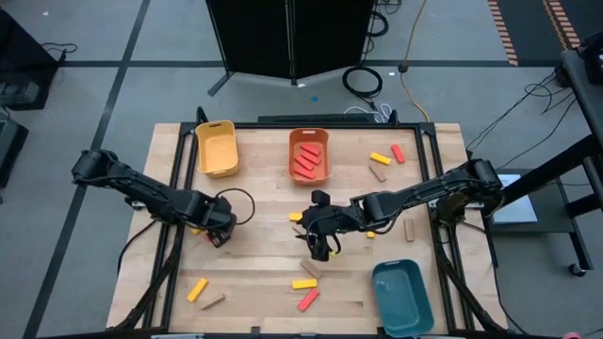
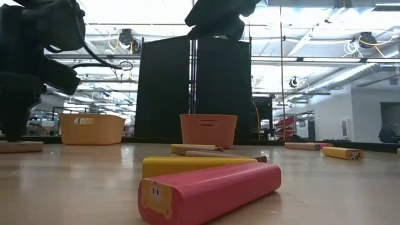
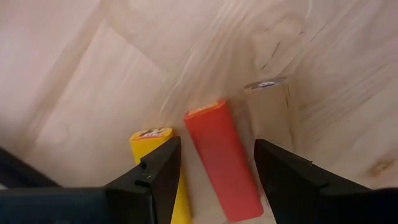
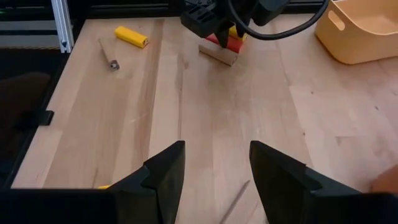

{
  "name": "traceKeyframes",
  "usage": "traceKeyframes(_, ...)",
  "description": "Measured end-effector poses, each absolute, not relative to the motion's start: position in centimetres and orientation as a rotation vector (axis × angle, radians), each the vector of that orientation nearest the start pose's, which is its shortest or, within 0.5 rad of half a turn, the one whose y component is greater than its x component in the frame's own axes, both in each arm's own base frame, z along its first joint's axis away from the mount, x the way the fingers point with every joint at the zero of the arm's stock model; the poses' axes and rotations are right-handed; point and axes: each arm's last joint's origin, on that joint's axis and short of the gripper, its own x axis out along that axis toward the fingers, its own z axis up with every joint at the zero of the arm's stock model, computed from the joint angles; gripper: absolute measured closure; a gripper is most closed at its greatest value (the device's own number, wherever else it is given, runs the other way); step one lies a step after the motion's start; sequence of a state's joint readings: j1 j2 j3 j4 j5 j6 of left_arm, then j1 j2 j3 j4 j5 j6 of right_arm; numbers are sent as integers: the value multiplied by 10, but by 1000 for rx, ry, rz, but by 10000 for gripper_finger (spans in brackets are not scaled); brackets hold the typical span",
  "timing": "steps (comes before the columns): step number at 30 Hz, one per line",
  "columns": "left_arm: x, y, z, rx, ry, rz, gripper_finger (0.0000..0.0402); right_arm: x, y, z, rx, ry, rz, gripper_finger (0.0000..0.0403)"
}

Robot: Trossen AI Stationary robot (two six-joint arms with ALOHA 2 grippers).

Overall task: Sort blocks
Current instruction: Put the orange block into the orange bin

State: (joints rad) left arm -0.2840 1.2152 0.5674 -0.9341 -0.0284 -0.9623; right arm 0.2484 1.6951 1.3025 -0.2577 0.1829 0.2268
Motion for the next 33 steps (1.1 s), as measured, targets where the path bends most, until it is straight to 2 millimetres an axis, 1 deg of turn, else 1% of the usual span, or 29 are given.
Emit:
traceKeyframes(16, 153, -43, 155, -472, 1481, 548, 199, 368, 88, 269, 80, 639, -9, 232)
traceKeyframes(23, 156, -44, 159, -482, 1481, 532, 199, 368, 88, 269, 80, 640, -8, 232)
traceKeyframes(28, 152, -43, 159, -461, 1510, 562, 199, 368, 88, 269, 80, 640, -8, 232)
traceKeyframes(33, 152, -42, 159, -450, 1497, 571, 199, 368, 88, 269, 80, 640, -8, 232)
